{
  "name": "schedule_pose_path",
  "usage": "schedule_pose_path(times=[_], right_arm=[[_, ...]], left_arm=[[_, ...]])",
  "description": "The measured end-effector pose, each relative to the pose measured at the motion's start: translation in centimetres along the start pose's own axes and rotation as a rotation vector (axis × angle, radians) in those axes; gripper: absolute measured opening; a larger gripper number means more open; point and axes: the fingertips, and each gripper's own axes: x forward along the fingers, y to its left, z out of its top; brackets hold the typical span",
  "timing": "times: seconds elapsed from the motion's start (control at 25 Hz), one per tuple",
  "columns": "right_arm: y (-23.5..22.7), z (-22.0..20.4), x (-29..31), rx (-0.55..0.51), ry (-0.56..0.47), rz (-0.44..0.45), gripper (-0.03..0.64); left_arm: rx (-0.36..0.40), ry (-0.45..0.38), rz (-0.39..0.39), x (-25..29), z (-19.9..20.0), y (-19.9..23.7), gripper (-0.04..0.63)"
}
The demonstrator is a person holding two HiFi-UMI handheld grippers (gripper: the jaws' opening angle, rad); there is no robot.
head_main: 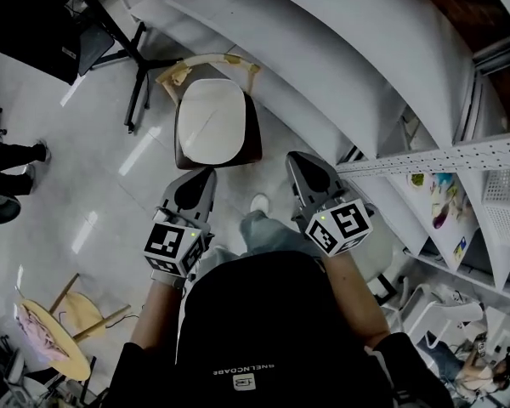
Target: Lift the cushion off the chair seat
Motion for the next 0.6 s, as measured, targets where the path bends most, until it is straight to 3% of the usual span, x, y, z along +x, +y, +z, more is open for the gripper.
schedule_pose_path(times=[0.24, 0.6], right_arm=[[-4.1, 1.1, 2.0, 0.022, -0.005, 0.024, 0.011], [-7.0, 0.8, 4.8, 0.048, 0.028, 0.025, 0.011]], left_arm=[[0.007, 0.021, 0.062, 3.4, 0.9, 0.6, 0.014], [-0.048, 0.092, 0.124, 5.2, -0.3, 3.6, 0.015]])
